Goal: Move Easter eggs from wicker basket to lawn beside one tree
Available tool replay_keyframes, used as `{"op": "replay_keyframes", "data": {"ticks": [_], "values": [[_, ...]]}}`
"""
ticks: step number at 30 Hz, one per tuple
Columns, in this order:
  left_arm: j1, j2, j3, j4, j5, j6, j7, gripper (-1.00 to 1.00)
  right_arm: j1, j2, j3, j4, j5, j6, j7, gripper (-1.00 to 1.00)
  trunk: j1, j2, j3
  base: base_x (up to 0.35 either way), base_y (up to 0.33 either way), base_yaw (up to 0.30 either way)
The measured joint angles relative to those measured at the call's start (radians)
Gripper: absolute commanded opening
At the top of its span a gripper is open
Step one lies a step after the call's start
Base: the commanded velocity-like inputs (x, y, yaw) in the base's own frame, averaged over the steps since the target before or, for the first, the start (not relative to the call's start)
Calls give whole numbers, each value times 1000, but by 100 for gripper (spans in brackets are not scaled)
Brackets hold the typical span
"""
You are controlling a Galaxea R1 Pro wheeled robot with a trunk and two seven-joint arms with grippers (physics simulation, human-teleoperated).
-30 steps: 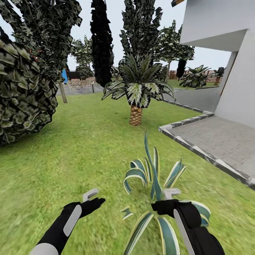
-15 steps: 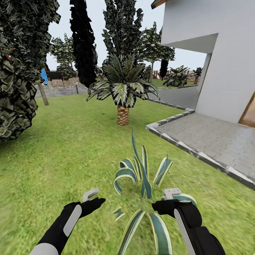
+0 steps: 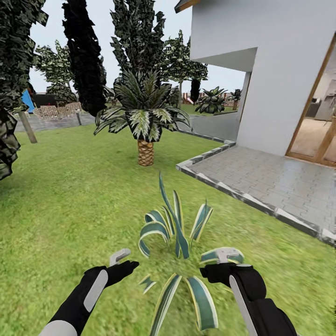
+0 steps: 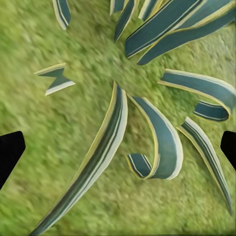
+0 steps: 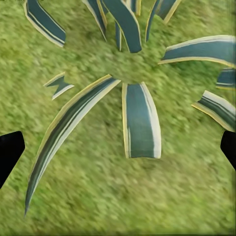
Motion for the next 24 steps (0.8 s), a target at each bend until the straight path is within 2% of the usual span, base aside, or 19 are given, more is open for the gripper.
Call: {"op": "replay_keyframes", "data": {"ticks": [9, 24], "values": [[0, 2, 1, 0, -1, -1, -5, 100, 0, 0, 0, 0, -1, 0, 0, 100, 0, 0, 0, 106, 95, -45], [0, 1, 1, 0, -2, -2, -5, 100, 0, 3, 2, 0, -1, 0, -1, 100, 0, 0, 0, 4, 3, -248]]}}
